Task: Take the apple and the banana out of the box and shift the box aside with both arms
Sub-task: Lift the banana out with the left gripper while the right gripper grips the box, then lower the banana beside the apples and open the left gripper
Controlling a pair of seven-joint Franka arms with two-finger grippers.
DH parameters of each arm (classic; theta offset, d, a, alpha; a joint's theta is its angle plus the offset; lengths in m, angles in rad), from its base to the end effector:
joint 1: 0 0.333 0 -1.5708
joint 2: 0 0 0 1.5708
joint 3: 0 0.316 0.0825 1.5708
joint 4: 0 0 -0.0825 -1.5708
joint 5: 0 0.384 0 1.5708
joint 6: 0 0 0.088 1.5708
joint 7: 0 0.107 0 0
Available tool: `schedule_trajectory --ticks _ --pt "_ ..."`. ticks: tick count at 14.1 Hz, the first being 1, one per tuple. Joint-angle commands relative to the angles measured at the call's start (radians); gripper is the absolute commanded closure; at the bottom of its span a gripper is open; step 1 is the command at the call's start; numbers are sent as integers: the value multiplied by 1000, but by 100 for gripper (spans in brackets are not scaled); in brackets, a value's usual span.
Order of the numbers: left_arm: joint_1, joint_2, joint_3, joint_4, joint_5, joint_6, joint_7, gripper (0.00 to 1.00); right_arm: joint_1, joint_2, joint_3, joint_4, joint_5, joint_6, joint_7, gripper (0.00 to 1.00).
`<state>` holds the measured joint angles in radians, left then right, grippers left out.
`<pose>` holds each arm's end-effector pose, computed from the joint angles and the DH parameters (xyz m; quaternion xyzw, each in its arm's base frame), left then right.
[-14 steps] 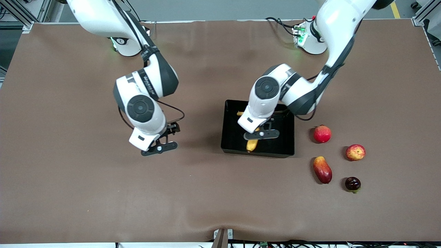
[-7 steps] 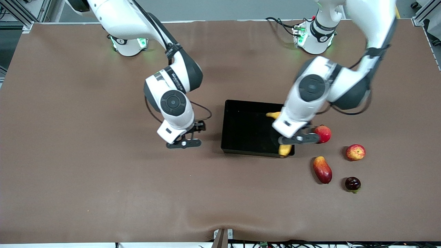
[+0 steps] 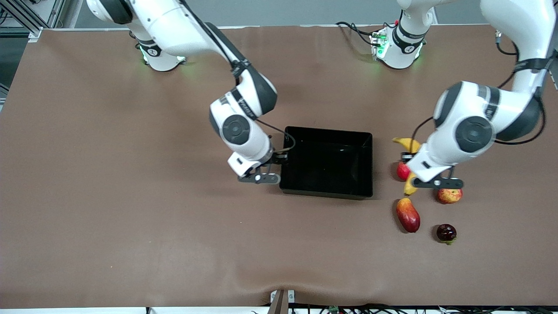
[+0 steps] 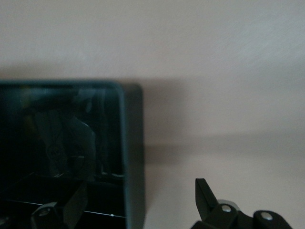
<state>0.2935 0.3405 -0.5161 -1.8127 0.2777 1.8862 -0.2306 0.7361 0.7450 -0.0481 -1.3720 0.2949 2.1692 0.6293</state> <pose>0.6000 -0.0947 0.3584 -0.9921 0.0501 0.0945 0.0657 0.5597 0.4846 0.2796 -0.9929 0.0437 0.0447 0.1014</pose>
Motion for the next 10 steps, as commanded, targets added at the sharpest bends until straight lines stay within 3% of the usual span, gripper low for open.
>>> schedule_trajectory --ticks 1,5,6,7,10 --pt "128 -43 -8 -130 -17 94 124 100 34 65 -10 33 7 24 29 0" --pt "226 -25 -5 -337 -6 379 201 100 39 88 -10 31 7 27 33 0" --pt "237 -9 -4 -374 0 454 208 100 40 86 -10 31 9 26 33 28" --pt "243 11 -1 -388 15 497 217 100 39 86 -10 31 9 23 29 99" --pt "323 92 -1 -389 150 572 229 100 65 85 -15 31 7 46 105 100"
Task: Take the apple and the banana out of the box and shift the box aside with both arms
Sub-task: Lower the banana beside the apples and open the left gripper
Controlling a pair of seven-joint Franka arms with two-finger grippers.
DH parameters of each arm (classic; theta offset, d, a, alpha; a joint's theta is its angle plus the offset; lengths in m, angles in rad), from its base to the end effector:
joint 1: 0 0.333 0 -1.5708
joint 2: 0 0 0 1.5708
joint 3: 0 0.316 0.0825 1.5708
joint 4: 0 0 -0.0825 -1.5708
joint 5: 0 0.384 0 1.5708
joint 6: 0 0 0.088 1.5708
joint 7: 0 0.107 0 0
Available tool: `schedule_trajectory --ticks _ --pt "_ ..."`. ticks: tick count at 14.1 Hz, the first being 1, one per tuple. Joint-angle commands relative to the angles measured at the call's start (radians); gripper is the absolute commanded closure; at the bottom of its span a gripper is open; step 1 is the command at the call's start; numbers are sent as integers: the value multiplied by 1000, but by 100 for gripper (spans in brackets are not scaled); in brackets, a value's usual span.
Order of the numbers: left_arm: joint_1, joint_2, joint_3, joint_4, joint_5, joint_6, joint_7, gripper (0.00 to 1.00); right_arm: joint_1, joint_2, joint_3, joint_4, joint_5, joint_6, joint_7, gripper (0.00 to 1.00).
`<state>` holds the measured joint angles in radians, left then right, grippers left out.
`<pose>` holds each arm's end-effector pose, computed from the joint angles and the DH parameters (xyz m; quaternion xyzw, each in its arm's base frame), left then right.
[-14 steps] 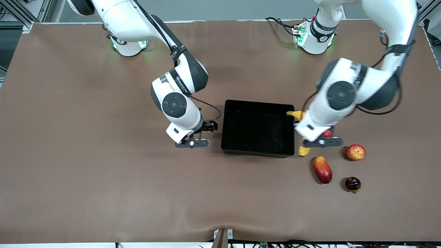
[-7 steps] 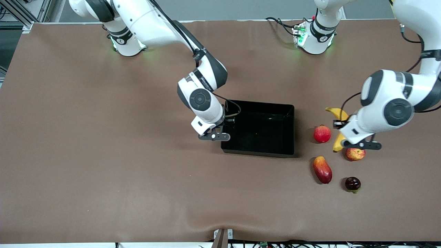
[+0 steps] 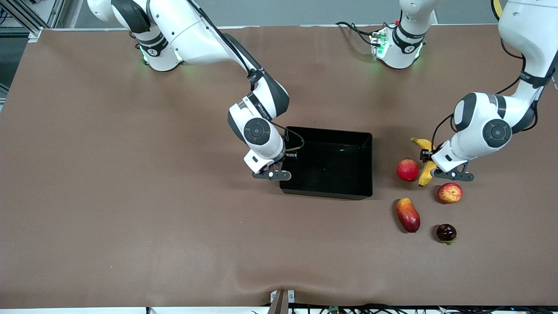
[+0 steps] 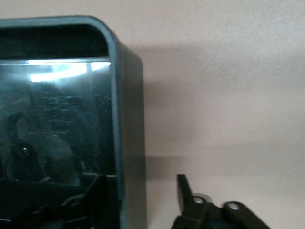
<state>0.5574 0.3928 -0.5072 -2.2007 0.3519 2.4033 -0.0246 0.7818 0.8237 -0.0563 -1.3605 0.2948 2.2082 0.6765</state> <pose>0.5401 0.0247 0.2131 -0.9941 0.0903 0.0585 0.0143 0.5416 0.5055 0.2302 -0.9936 0.0524 0.0537 0.0840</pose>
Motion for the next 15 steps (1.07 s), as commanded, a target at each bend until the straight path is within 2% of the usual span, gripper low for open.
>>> schedule_trajectory --ticks 1,4,5,6,7,9,13,15 --pt "73 70 -10 1 113 91 23 100 25 5 -7 21 7 8 61 100" --pt "116 126 -10 12 167 135 23 100 30 2 -8 18 4 8 63 100" --pt "116 126 -10 13 167 135 22 87 30 -1 -10 17 3 7 61 100" --pt "116 124 -11 13 167 135 17 30 28 -5 -10 18 3 5 61 100" --pt "116 115 -13 12 167 134 21 0 27 -9 -10 18 3 4 60 100" --pt "116 68 -19 13 165 126 20 0 19 -37 -14 17 -5 -7 58 100" --pt "118 -102 -74 18 106 42 8 0 -33 -155 -37 15 -5 -117 43 100" --pt "118 -179 -105 71 31 -79 9 0 -100 -207 -37 15 -5 -188 3 100"
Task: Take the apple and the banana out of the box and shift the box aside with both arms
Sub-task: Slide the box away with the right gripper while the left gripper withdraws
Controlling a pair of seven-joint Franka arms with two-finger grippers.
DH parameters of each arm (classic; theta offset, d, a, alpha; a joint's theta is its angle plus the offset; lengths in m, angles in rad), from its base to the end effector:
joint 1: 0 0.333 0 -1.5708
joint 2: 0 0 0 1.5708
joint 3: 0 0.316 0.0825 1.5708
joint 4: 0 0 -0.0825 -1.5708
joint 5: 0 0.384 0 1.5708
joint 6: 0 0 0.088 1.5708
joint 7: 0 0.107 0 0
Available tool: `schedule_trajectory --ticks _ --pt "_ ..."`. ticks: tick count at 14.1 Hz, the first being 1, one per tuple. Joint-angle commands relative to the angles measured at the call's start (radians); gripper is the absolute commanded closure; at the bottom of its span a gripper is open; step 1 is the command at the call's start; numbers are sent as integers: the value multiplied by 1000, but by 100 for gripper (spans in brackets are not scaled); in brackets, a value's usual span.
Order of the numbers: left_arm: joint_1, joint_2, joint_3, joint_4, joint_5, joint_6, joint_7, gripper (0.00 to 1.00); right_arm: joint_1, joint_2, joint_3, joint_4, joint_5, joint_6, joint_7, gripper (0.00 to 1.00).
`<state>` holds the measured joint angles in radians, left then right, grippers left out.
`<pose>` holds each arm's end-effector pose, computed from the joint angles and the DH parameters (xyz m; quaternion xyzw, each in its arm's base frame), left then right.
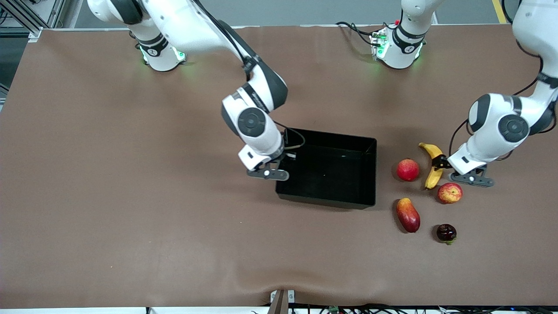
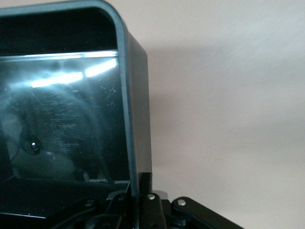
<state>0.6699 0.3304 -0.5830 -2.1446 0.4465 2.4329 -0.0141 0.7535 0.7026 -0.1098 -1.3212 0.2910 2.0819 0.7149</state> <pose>0.5678 0.0544 0.2740 -0.9928 0.1039 -0.0168 0.0578 0.5742 0.4726 0.3284 -0.9912 0.0884 0.0346 0.0927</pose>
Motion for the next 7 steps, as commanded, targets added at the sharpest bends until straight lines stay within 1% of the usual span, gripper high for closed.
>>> schedule_trajectory --ticks 1,3,4,5,7 --pt "5 -148 -47 67 -119 -189 8 0 -107 -103 16 -26 -1 -84 -73 100" --pt "4 -163 -58 203 -214 -355 11 0 -172 -152 16 -58 -1 -112 -106 100" --pt "4 -160 -66 280 -247 -447 11 0 -209 -181 18 -91 0 -112 -139 100" --pt "4 -160 -70 355 -270 -538 10 0 -245 -207 18 -133 0 -112 -194 100" --pt "2 -160 -98 490 -282 -653 3 0 -342 -251 18 -217 2 -111 -320 100"
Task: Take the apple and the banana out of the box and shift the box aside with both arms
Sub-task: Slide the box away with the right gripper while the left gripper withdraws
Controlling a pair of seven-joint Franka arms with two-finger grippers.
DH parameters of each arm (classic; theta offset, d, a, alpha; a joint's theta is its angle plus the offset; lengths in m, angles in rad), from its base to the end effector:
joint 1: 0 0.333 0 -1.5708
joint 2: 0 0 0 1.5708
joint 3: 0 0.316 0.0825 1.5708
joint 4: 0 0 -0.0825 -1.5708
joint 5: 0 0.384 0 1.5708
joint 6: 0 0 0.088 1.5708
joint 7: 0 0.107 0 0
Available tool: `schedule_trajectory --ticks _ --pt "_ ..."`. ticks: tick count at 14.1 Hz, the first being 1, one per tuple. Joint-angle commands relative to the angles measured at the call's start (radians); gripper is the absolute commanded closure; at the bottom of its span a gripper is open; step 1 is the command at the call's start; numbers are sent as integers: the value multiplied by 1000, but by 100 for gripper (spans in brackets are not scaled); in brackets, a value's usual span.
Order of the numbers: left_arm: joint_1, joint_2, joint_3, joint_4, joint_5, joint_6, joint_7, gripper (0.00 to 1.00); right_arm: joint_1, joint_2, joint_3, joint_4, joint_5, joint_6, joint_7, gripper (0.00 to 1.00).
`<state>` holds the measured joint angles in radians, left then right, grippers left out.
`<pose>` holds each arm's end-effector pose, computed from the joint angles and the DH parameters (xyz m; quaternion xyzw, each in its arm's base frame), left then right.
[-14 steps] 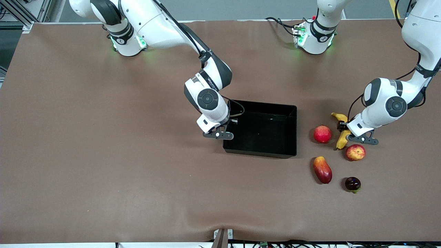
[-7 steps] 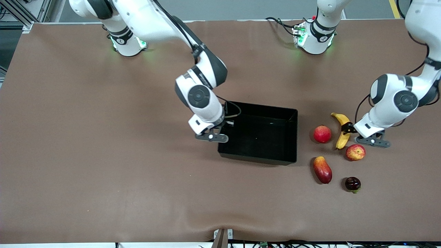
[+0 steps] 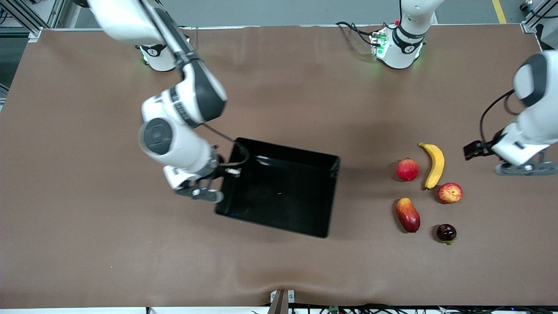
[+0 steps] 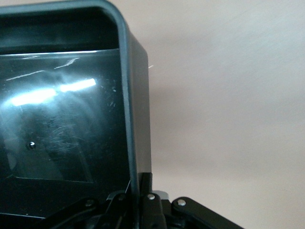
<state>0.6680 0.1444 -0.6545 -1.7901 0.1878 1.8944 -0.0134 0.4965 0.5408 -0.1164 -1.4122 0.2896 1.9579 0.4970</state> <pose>0.5947 0.0378 0.4810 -0.9989 0.0145 0.0040 0.0450 0.6461 0.2948 0.3916 -0.9891 0.1036 0.0400 0.0963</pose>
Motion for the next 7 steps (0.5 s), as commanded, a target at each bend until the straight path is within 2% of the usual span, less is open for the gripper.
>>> schedule_trajectory --ticks 1,4,7 --pt "4 27 -34 200 -22 -174 3 0 -142 -110 24 -167 3 13 -171 100" --pt "-4 37 -36 360 -31 -325 3 0 -316 -151 24 -252 3 -11 -433 100" --pt "-2 18 -48 371 -37 -363 4 0 -491 -142 23 -275 3 -47 -636 100"
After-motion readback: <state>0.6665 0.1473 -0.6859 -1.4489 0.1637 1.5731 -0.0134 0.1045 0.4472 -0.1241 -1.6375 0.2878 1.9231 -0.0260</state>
